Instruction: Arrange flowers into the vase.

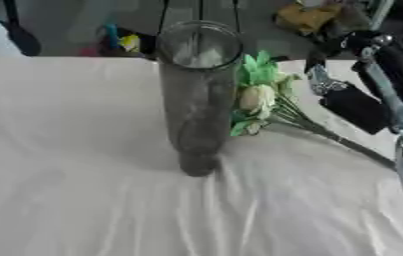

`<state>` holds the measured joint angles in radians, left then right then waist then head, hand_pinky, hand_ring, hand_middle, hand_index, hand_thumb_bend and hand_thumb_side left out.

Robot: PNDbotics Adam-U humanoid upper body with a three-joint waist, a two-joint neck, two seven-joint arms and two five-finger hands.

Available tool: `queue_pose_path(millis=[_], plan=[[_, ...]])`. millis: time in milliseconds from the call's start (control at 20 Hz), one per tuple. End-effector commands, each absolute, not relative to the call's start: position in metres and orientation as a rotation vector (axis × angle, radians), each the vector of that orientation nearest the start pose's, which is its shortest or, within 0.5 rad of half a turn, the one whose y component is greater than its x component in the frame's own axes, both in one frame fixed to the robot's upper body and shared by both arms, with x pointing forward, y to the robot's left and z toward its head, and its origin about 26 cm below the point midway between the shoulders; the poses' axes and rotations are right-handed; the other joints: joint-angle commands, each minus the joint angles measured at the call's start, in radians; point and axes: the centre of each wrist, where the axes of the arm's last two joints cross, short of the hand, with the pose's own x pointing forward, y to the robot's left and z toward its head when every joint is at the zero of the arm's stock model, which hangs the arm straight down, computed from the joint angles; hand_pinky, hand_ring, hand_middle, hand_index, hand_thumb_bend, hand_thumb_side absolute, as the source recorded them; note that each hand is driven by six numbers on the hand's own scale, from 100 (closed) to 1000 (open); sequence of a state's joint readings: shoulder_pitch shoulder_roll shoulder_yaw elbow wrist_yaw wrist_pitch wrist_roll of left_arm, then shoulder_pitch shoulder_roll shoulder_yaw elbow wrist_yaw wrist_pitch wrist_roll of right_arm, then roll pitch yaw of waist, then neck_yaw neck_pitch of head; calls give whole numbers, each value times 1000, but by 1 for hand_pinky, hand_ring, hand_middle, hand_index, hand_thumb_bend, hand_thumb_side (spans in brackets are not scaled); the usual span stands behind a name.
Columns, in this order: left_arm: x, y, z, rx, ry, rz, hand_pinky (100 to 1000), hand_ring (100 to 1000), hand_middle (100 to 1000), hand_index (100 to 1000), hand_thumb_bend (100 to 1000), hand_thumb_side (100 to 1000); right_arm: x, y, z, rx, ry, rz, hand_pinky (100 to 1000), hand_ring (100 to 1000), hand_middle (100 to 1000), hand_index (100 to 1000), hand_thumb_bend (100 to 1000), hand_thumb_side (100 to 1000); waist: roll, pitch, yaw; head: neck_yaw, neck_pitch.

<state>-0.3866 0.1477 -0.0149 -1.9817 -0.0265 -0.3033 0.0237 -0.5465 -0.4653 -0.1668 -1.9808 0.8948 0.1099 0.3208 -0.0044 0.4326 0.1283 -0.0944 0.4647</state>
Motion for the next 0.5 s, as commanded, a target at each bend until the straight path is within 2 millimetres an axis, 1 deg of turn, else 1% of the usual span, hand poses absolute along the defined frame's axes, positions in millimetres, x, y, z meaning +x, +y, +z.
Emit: queue_pose_path(millis=[50,300,400,500], plan=[[306,217,213,53,3583,334,566,665,699,743,100,1000,301,-296,311,-1382,-1947,886,641,825,699,788,100,1000,-16,-10,-1,-3,-8],[306,217,213,56,3583,339,566,665,700,743,100,1000,300,-296,319,-1399,-1956,913,665,859,751,835,100,1000,-18,-13,5,-23,-2],[306,216,213,58,3584,342,566,665,700,743,100,1000,299,-296,323,-1410,-1946,929,667,858,743,833,100,1000,-19,-14,7,-32,1],[306,216,213,59,3584,352,566,666,700,743,100,1000,302,-298,326,-1415,-1919,966,665,834,733,827,100,1000,-21,-17,9,-37,7]])
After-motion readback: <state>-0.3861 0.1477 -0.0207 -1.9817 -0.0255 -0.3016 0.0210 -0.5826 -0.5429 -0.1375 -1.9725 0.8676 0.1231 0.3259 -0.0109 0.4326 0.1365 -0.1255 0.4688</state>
